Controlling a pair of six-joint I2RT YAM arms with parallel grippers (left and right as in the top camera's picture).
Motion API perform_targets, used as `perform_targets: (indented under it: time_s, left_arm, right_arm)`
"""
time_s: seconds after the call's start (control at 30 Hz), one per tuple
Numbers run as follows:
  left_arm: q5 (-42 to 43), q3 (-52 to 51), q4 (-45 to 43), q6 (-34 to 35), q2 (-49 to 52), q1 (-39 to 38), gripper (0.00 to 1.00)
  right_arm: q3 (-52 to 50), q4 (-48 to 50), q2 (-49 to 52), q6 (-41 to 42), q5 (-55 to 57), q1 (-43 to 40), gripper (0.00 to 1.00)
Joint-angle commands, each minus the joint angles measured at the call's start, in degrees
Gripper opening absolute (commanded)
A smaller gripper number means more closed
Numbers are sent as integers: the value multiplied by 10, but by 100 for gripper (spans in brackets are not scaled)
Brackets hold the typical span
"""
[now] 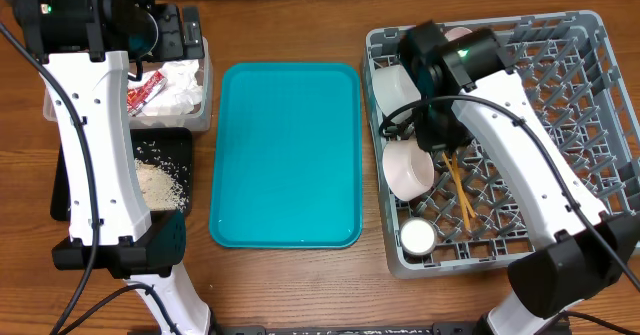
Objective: Sort waste into correct bins and load items into the dishwasher
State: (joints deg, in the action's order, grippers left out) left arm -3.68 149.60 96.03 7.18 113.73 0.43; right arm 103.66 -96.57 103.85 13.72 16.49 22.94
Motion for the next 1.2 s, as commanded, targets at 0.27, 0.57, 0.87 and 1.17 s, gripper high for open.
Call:
perform_targets:
  time_s: [0.27, 0.57, 0.87, 1.17]
  left_arm:
    - [-3, 5, -1, 6, -6, 3, 100]
    - [-3, 5, -1, 6, -6, 2, 100]
    - [-3, 5, -1, 6, -6, 3, 100]
    - [-3, 5, -1, 6, -6, 3, 100]
  right_arm:
    - [-54, 19, 1, -32, -10, -60, 36]
    - [9, 22, -40, -47, -56, -64, 37]
    - [153, -3, -197, -30, -228, -62, 100]
    - [153, -5, -267, -30, -270, -62, 100]
